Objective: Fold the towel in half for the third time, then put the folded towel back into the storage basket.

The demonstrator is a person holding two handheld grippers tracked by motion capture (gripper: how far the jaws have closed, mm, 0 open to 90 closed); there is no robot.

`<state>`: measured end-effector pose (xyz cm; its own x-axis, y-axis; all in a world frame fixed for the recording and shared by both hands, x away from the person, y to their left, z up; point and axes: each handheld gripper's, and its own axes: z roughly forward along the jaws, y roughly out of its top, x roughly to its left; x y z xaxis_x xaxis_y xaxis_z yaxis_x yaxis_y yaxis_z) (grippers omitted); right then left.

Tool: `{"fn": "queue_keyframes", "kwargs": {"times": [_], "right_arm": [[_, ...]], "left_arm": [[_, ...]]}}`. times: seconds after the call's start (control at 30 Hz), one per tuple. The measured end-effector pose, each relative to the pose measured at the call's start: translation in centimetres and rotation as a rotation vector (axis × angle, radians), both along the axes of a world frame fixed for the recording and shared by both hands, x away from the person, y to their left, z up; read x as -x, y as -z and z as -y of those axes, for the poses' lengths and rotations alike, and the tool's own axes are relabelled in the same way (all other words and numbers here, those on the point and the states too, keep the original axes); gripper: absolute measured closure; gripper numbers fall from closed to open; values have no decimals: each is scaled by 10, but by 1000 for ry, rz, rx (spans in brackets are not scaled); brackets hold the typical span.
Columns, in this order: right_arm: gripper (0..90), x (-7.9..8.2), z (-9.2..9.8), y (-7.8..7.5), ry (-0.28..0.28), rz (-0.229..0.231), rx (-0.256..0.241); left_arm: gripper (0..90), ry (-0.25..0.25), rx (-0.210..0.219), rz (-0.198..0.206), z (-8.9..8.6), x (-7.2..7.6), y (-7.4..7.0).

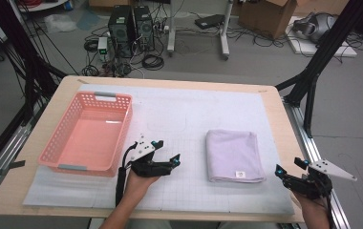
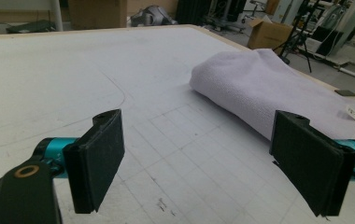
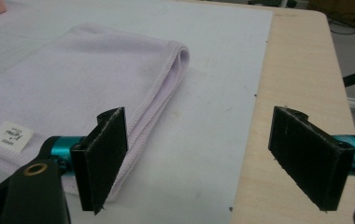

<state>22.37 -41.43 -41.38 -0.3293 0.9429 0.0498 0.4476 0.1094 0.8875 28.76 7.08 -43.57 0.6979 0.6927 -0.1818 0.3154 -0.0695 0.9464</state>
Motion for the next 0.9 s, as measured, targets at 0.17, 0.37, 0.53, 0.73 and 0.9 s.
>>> {"fn": "queue_keyframes", "kwargs": {"times": [0.17, 0.37, 0.53, 0.73, 0.9], "right_arm": [[177, 1, 0, -1, 0, -2, 0], [177, 0, -1, 1, -1, -10, 12], [177, 0, -1, 2, -2, -11, 14], [177, 1, -2, 2, -9, -12, 8], [177, 1, -4, 3, -22, -21, 21]], "left_arm": [[190, 4, -5, -3, 1, 1, 0], [197, 6, -3, -9, 2, 0, 1], [204, 29, -10, -20, 8, -2, 2], [229, 48, -13, -44, 20, -7, 2], [258, 71, -18, -66, 37, -16, -3]]}}
